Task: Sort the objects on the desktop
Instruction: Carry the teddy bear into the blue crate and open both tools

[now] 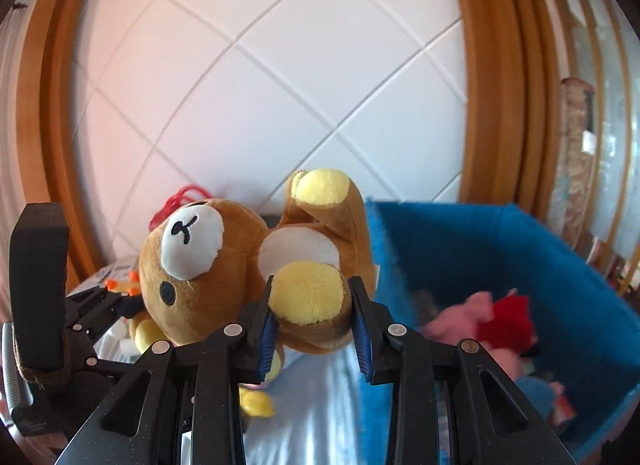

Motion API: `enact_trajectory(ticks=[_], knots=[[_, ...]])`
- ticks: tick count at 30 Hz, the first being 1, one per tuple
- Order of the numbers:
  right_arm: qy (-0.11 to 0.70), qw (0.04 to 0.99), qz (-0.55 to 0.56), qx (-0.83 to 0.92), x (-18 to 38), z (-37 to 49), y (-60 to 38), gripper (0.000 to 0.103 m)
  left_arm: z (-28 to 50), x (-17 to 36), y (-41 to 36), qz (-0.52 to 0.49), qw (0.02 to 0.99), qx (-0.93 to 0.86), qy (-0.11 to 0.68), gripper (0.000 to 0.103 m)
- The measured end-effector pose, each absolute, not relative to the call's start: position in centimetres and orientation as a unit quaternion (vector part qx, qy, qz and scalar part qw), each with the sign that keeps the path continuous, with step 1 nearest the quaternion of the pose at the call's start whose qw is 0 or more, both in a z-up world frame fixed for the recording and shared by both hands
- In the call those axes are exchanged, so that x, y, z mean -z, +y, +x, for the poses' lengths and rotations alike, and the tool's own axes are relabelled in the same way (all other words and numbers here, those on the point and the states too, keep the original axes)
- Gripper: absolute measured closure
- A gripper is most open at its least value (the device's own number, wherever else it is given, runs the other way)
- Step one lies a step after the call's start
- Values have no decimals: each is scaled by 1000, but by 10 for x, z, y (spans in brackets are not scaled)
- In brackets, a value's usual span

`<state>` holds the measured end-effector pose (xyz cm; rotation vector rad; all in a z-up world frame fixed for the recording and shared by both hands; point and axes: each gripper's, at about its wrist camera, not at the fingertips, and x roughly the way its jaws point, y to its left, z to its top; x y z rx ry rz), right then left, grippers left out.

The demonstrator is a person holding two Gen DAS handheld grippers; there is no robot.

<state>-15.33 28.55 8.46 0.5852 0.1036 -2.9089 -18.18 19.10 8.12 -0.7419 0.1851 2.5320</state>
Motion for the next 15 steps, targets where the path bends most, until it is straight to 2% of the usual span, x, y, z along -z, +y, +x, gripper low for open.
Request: enact_trajectory(ticks=[6, 15], knots=[[35, 39, 178, 983, -127, -139, 373, 71, -162, -116, 282, -268, 282, -918, 76, 26], [26, -14, 202, 979, -125, -146, 498, 71, -134, -113, 417, -295, 317, -894, 116, 26]])
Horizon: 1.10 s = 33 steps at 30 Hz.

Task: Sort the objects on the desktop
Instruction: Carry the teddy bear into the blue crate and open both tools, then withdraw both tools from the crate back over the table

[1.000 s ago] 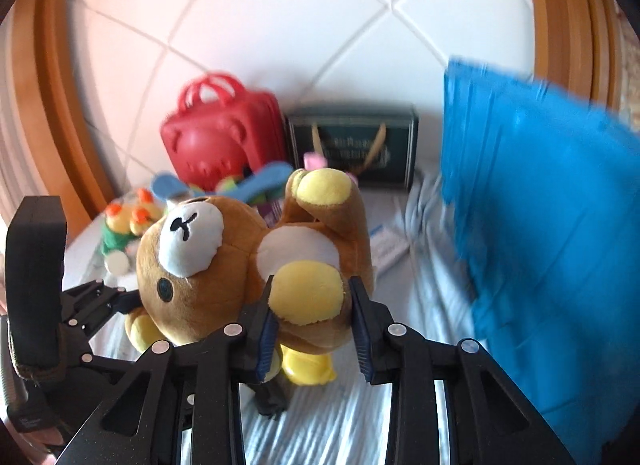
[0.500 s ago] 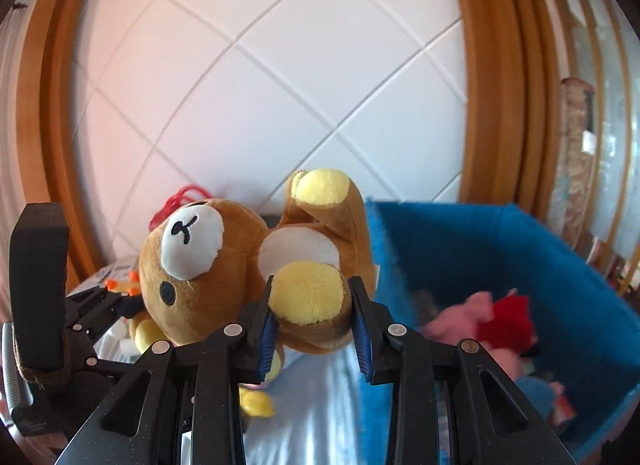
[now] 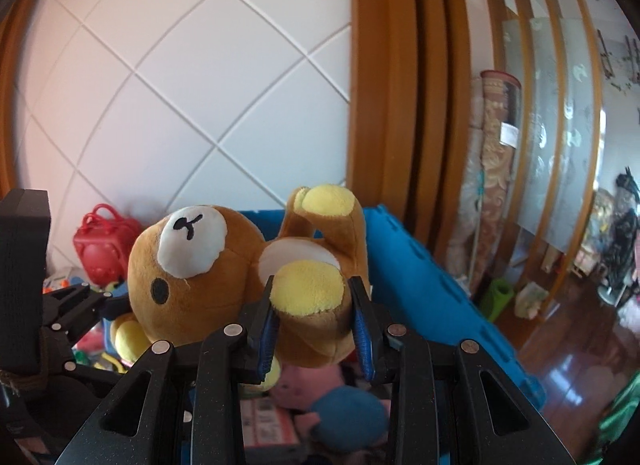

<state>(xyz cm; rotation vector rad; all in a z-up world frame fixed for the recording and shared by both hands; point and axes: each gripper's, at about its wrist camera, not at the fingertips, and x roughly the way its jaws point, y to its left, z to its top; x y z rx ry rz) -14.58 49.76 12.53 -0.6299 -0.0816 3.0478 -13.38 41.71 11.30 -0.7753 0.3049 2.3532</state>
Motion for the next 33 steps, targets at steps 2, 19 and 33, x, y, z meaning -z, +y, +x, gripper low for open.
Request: enact_trajectory(ticks=[2, 19, 33], knots=[[-12, 13, -210, -977, -121, -150, 521, 71, -129, -109, 435, -298, 318, -891, 129, 26], [14, 69, -248, -966, -81, -162, 584, 0, -117, -79, 468, -325, 295, -885, 156, 22], [0, 57, -229, -972, -88, -149, 535, 0, -116, -97, 381, -244, 242, -936, 82, 13]])
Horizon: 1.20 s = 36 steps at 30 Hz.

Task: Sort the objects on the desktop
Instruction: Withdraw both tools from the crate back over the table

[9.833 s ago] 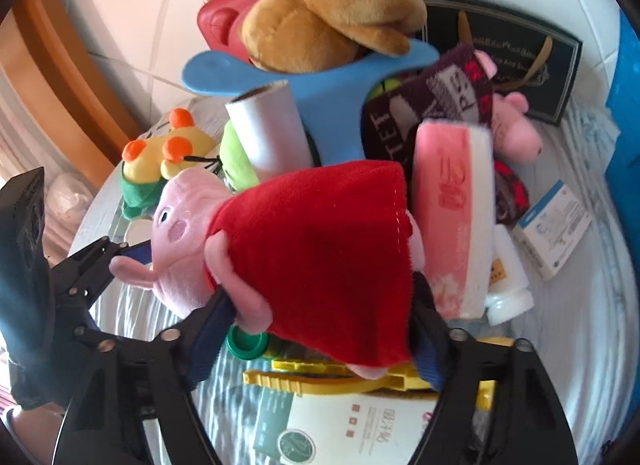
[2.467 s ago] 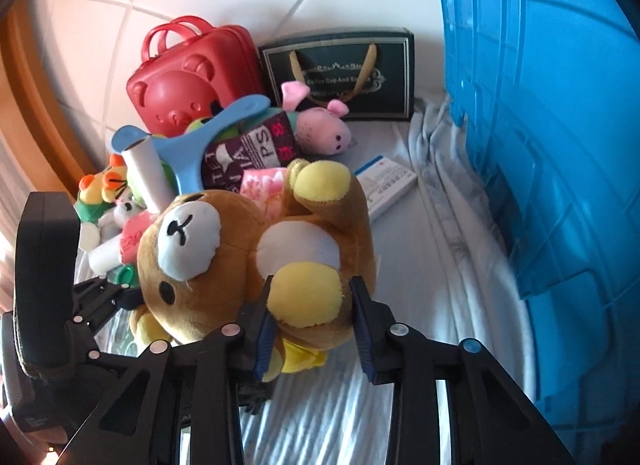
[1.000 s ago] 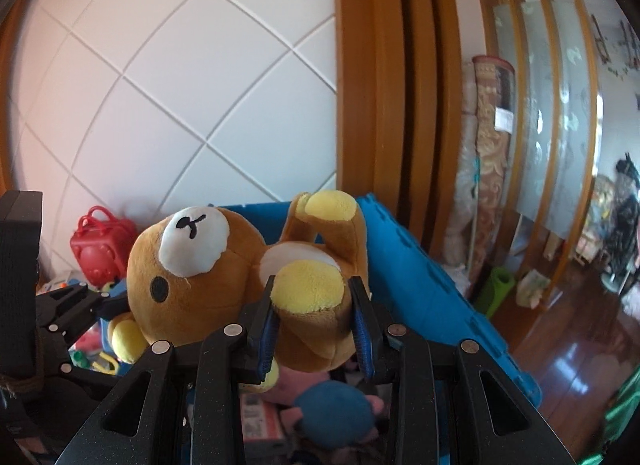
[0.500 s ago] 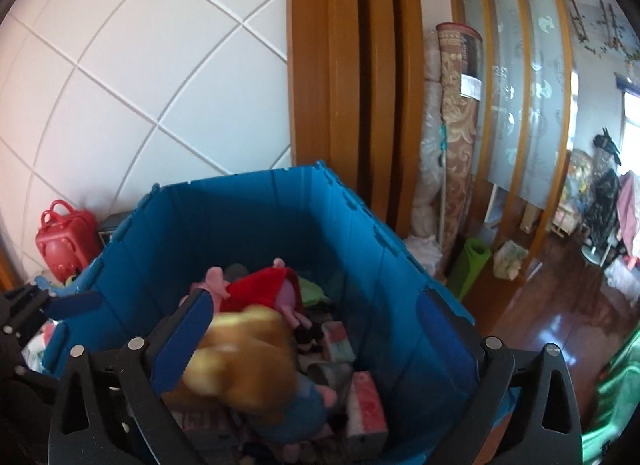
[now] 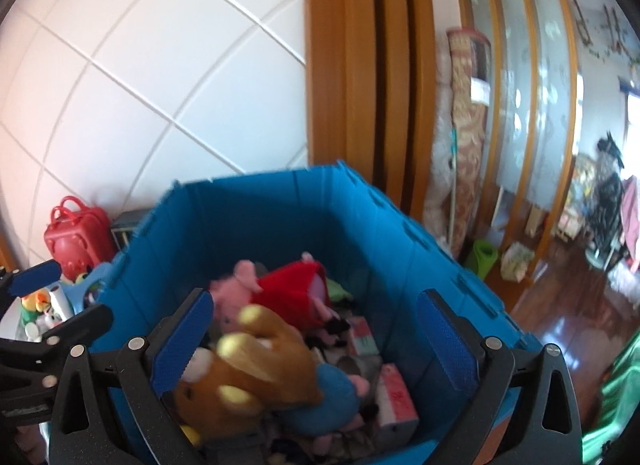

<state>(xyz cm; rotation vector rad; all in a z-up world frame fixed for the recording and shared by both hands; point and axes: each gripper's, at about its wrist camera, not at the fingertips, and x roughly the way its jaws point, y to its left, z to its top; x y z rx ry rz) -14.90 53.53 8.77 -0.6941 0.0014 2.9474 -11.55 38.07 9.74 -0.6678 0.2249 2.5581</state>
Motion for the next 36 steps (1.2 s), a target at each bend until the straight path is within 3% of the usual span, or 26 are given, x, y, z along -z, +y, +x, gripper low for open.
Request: enact_trajectory(ticks=[8, 18, 28, 36], knots=[[-25, 41, -171, -984, -108, -123, 447, 0, -122, -91, 292, -247, 206, -947, 26, 13], [-6, -102, -166, -981, -93, -114, 330, 0, -135, -36, 159, -300, 122, -946, 17, 13], [-45, -164, -271, -948, -3, -163, 238, 0, -166, 70, 36, -413, 0, -911, -6, 13], [-85, -173, -379, -905, 85, -208, 225, 0, -193, 150, 19, -506, -24, -858, -85, 13]])
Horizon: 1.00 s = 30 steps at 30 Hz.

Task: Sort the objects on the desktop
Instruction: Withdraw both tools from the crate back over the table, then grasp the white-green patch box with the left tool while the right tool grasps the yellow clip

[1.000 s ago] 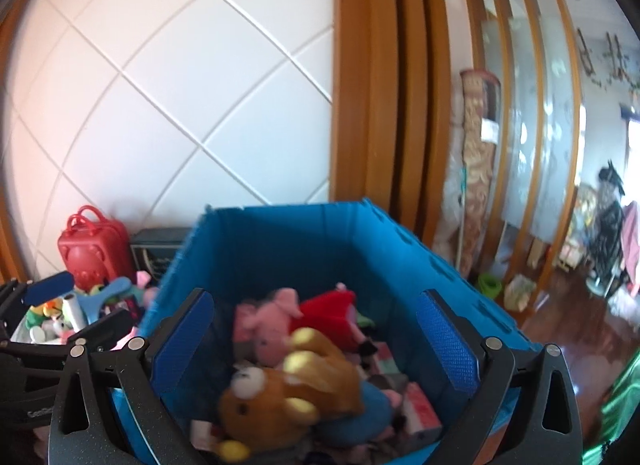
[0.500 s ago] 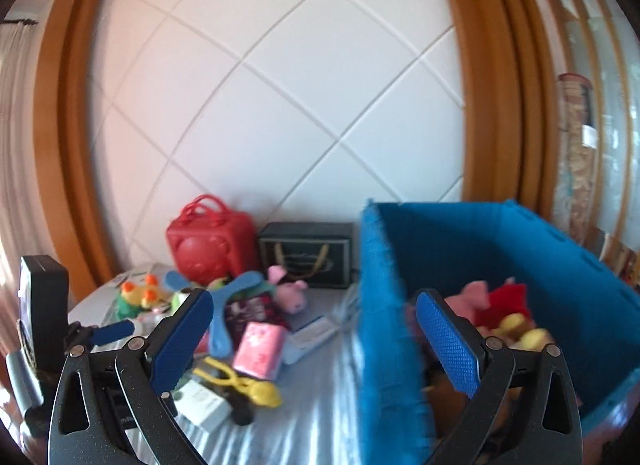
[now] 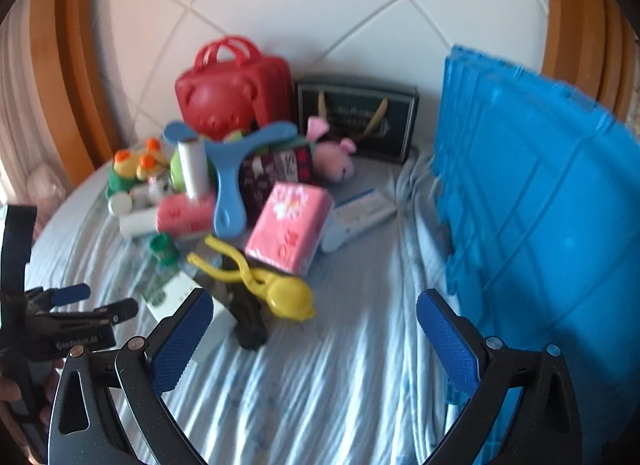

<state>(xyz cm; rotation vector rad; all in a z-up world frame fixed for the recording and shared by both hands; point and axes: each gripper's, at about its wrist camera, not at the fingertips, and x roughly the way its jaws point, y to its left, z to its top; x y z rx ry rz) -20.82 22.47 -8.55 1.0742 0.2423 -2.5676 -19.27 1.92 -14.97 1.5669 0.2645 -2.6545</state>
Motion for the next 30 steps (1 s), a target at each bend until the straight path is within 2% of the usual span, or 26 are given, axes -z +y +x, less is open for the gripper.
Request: enact_trajectory(ticks=[5, 8, 12, 18, 24, 28, 30], knots=[[102, 193, 413, 884, 112, -233, 229, 0, -206, 188, 56, 542, -3, 837, 80, 13], [109, 206, 426, 874, 125, -247, 229, 0, -213, 213, 64, 572, 25, 818, 46, 13], [103, 218, 446, 862, 143, -262, 229, 0, -205, 230, 29, 593, 111, 797, 19, 13], [92, 238, 477, 841, 171, -271, 219, 0, -183, 223, -36, 607, 193, 770, 42, 13], [106, 241, 485, 834, 182, -282, 208, 0, -199, 185, -34, 561, 157, 808, 89, 13], [145, 231, 485, 831, 191, -295, 192, 0, -230, 210, -18, 585, 141, 795, 80, 13], [164, 227, 483, 830, 195, -300, 185, 0, -234, 219, -13, 578, 131, 800, 93, 8]])
